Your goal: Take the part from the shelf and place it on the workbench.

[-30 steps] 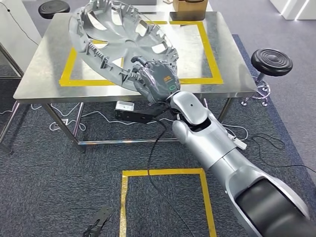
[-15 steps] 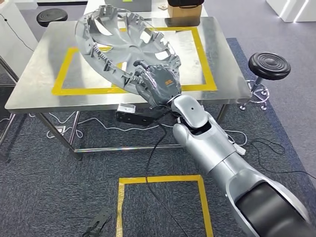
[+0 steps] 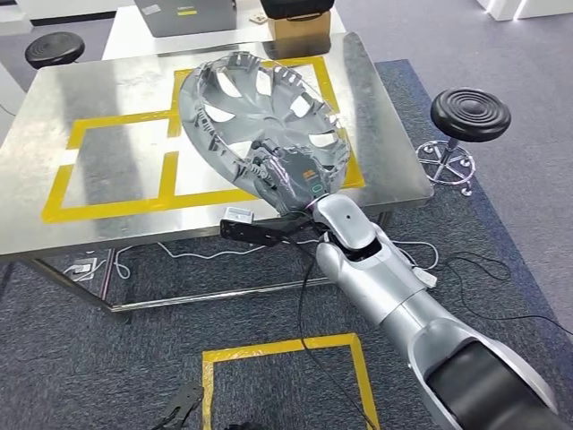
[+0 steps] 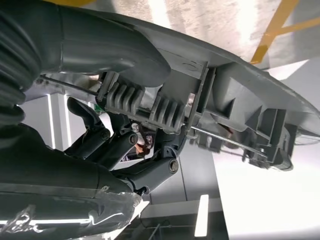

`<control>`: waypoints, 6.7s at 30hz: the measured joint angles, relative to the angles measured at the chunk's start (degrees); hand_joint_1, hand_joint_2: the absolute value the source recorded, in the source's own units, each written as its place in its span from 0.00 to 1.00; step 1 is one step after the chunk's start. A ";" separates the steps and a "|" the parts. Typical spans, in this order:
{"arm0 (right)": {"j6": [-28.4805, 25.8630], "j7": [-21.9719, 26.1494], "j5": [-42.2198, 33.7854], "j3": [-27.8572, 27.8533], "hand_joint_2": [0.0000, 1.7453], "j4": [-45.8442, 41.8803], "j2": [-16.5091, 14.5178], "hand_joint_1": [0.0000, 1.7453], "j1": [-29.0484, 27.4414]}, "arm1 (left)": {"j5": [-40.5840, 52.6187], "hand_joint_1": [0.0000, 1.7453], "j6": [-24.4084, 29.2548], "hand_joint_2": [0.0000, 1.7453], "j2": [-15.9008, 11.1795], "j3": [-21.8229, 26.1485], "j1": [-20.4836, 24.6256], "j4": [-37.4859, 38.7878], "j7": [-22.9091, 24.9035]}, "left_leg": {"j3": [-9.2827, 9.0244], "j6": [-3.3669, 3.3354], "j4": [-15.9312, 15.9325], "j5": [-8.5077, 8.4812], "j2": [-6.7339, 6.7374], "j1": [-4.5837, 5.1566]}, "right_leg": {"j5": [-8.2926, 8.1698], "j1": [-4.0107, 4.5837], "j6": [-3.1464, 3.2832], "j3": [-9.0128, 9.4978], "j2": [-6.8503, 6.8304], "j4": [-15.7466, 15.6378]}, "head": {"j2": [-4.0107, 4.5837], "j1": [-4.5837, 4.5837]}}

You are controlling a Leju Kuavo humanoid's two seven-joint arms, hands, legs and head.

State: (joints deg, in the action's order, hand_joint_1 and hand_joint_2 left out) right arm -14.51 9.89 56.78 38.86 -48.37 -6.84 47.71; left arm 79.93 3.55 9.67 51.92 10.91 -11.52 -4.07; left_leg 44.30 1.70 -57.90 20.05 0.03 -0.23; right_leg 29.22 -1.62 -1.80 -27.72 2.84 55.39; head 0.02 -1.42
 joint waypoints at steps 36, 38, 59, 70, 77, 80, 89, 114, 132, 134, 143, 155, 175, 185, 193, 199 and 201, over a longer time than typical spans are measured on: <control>-0.59 -0.01 1.87 0.59 0.00 0.88 0.97 0.00 0.50 | 1.05 0.00 -0.35 0.00 -0.08 -0.10 0.51 0.02 -0.47 | -15.18 -0.15 5.26 6.48 -0.67 0.46 | -8.89 2.01 1.39 -10.21 -1.03 1.13 | 0.00 0.61; -0.58 -0.01 1.91 0.59 0.00 0.48 0.66 0.00 1.58 | 1.04 0.00 -0.30 0.00 -0.08 -0.10 0.62 0.02 -0.41 | -15.29 -0.17 5.15 6.43 -0.68 0.51 | -9.00 1.94 1.29 -10.05 -1.07 1.13 | 0.00 0.61; -1.52 0.46 1.14 0.59 0.00 -3.68 -0.50 0.00 3.56 | 1.53 0.00 1.45 0.00 -0.03 -0.14 1.14 0.02 0.62 | -15.26 -0.44 4.35 6.37 -0.68 0.59 | -9.27 1.92 1.01 -9.81 -1.08 1.13 | 0.00 0.60; -2.19 0.62 1.14 0.52 0.00 -3.86 -0.41 0.00 2.92 | 1.05 0.00 1.66 0.00 0.42 -0.12 1.31 0.02 0.81 | -16.45 -1.97 7.14 4.24 0.06 -0.36 | -4.60 1.32 -1.35 -14.23 -1.64 9.87 | 0.00 0.31; -2.26 0.73 1.09 0.52 0.00 -3.62 -0.14 0.00 2.33 | 1.07 0.00 1.67 0.00 0.36 -0.10 1.36 -0.02 0.82 | -15.28 1.76 2.31 7.47 0.13 -2.63 | -7.58 -1.10 -4.62 -10.92 -2.52 5.22 | 0.00 -0.16; -2.32 0.80 1.04 0.51 0.00 -3.62 -0.18 0.00 2.21 | 1.09 0.00 1.71 0.00 0.36 -0.10 1.41 -0.04 0.85 | -14.15 2.55 1.01 7.90 0.10 -2.61 | -6.68 -0.86 -2.28 -11.67 -2.00 5.84 | -0.01 0.20; -2.30 0.86 1.05 0.52 0.00 -3.58 -0.15 0.00 2.19 | 1.10 0.00 1.69 0.00 0.44 -0.10 1.48 -0.04 0.86 | -6.42 1.02 -13.95 13.48 0.07 -1.40 | -7.57 0.10 0.08 -12.59 -1.96 5.72 | 0.00 1.09; -2.28 0.99 1.08 0.50 0.00 -3.58 -0.20 0.00 3.00 | 1.11 0.00 1.64 0.00 0.91 -0.10 1.73 -0.04 0.86 | -6.09 -0.02 -2.88 4.58 -0.23 0.47 | -4.23 1.69 1.07 -6.55 -2.51 3.79 | 0.00 0.71; -2.39 1.02 1.08 0.48 0.00 -3.35 -0.17 0.00 2.99 | 1.20 0.00 1.65 0.00 0.89 -0.10 2.02 -0.04 0.86 | -10.10 -2.00 -0.25 5.03 -0.55 -0.52 | -0.55 0.57 -2.47 -16.24 -2.54 15.75 | 0.00 0.81; -2.39 1.02 1.08 0.48 0.00 -3.21 -0.15 0.00 2.87 | 1.20 0.00 1.64 0.00 0.87 -0.10 1.99 -0.04 0.86 | -9.12 -2.19 -0.27 4.26 -0.55 -0.18 | 0.95 0.84 -2.13 -16.59 -2.54 19.62 | 0.00 0.81; -2.64 1.00 0.96 0.48 0.75 -3.10 -0.19 0.00 3.23 | 1.20 0.00 1.63 0.00 0.93 -0.10 2.04 -0.04 0.86 | -7.16 -0.19 -0.29 2.16 -0.54 0.08 | -3.66 2.09 0.51 -5.51 -2.48 3.52 | 0.00 0.59; -14.49 6.72 -11.83 -9.35 1.00 5.33 2.39 0.00 -8.92 | 0.21 0.00 2.13 0.00 0.61 0.16 0.82 -0.04 0.16 | -13.04 1.48 -0.81 7.54 -0.82 -0.94 | -8.85 1.27 -0.80 -10.94 -2.80 3.25 | 0.00 1.22; -5.03 2.77 -31.36 -41.55 0.00 31.57 4.36 0.00 -36.84 | -0.85 0.00 3.69 0.00 0.25 1.67 -3.48 -0.04 -0.61 | -7.13 0.14 -1.97 4.68 -0.73 -0.16 | -2.82 1.71 0.61 -3.90 -3.08 2.53 | 0.00 0.50; 3.43 -6.35 -35.40 -47.33 0.00 35.39 2.36 0.00 -43.15 | -0.72 0.00 3.61 0.00 0.18 1.67 -3.28 -0.04 -1.35 | -14.62 0.42 -0.98 8.39 -0.72 -0.21 | -6.66 1.71 -0.05 -8.83 -3.12 2.83 | 0.00 0.83; 4.95 -11.35 -33.24 -48.38 0.00 36.40 1.47 0.00 -44.13 | -0.30 0.00 3.05 0.00 0.27 1.72 -3.40 -0.04 -1.55 | -14.73 -2.61 1.32 7.54 -1.45 -0.12 | -0.04 1.49 -2.14 -13.98 -3.08 14.87 | 0.00 0.44; 4.63 -11.26 -31.87 -48.40 0.00 36.54 1.34 0.00 -44.25 | -0.02 0.00 3.01 0.00 0.41 1.72 -3.13 -0.04 -1.54 | -14.32 -1.97 1.18 7.01 -4.17 -0.12 | -3.48 1.06 -1.68 -7.19 -0.02 6.61 | 0.00 0.48; 4.54 -11.21 -31.68 -48.41 0.00 36.63 1.33 0.00 -44.23 | 0.00 0.00 3.01 0.00 0.43 1.72 -2.87 -0.04 -1.55 | -13.84 -1.27 1.14 6.75 -5.28 -0.22 | -3.63 0.91 -1.23 -5.30 1.65 3.22 | 0.00 0.53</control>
State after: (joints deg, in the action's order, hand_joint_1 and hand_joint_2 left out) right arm -9.97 -1.32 25.11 -9.55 -11.74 -5.51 3.48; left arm 79.93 6.56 10.10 53.64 8.04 -11.56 -5.62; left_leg 30.46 0.43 -56.76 26.79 -5.25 -0.46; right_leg 25.59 -0.71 -3.02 -33.03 4.49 58.61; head 0.02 -0.89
